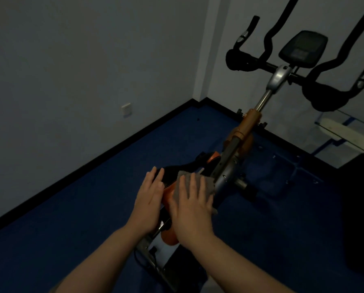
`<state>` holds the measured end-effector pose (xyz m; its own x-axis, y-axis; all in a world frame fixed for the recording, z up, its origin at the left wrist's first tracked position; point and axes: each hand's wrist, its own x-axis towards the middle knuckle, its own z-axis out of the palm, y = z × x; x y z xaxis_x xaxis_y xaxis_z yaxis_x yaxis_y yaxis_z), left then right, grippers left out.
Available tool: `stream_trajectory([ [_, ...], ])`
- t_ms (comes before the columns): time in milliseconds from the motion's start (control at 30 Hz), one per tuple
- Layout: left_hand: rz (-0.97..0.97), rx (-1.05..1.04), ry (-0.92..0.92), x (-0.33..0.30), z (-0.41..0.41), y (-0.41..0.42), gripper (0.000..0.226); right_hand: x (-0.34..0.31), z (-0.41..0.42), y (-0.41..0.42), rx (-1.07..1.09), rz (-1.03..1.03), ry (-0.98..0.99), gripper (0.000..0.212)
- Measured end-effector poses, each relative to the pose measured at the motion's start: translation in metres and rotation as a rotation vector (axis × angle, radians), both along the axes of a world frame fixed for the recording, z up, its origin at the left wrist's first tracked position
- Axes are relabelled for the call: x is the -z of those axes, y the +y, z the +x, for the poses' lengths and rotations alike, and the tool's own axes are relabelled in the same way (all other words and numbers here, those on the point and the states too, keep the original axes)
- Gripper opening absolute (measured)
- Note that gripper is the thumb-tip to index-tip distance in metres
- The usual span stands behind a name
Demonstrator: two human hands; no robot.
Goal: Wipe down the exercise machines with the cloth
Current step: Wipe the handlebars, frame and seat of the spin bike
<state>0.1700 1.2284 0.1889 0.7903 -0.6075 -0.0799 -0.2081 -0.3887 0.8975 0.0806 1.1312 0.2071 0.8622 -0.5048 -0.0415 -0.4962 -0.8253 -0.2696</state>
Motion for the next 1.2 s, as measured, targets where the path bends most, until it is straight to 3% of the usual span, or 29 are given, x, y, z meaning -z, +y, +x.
stream_trajectory([
  [100, 0.099, -0.002, -0.121, -0.003, 0.001, -0.002, 0.061, 0.015, -0.017, -0.020, -0.115, 0.016, 0.024, 0.069],
  [267, 0.104, -0.195, -0.205, -0.009, 0.003, -0.022, 0.042, 0.004, 0.026, -0.040, 0.210, 0.348, -0.028, 0.059],
  [433, 0.109, -0.247, -0.222, -0.002, -0.005, -0.049, 0.049, 0.011, 0.008, -0.014, 0.114, 0.156, 0.005, 0.072],
  [567, 0.117, -0.422, -0.160, -0.005, 0.002, -0.067, 0.052, 0.007, 0.032, -0.050, 0.237, 0.432, -0.072, 0.064],
  [700, 0.129, -0.602, -0.180, -0.010, -0.002, -0.079, 0.054, 0.010, 0.061, -0.073, 0.323, 0.412, -0.111, 0.070],
  [800, 0.139, -0.609, -0.206, -0.010, -0.005, -0.081, 0.053, 0.018, 0.072, -0.101, 0.330, 0.394, -0.195, 0.066],
  [933, 0.152, -0.609, -0.249, -0.010, -0.005, -0.080, 0.047, 0.020, 0.090, -0.150, 0.176, 0.164, -0.098, 0.046],
  [1067, 0.162, -0.606, -0.269, -0.008, -0.003, -0.080, 0.043, 0.006, 0.083, -0.134, -0.184, -0.106, -0.079, 0.049],
  [1200, 0.157, -0.617, -0.278, -0.010, -0.004, -0.081, 0.048, 0.007, 0.052, -0.140, -0.574, 0.078, -0.091, 0.056],
])
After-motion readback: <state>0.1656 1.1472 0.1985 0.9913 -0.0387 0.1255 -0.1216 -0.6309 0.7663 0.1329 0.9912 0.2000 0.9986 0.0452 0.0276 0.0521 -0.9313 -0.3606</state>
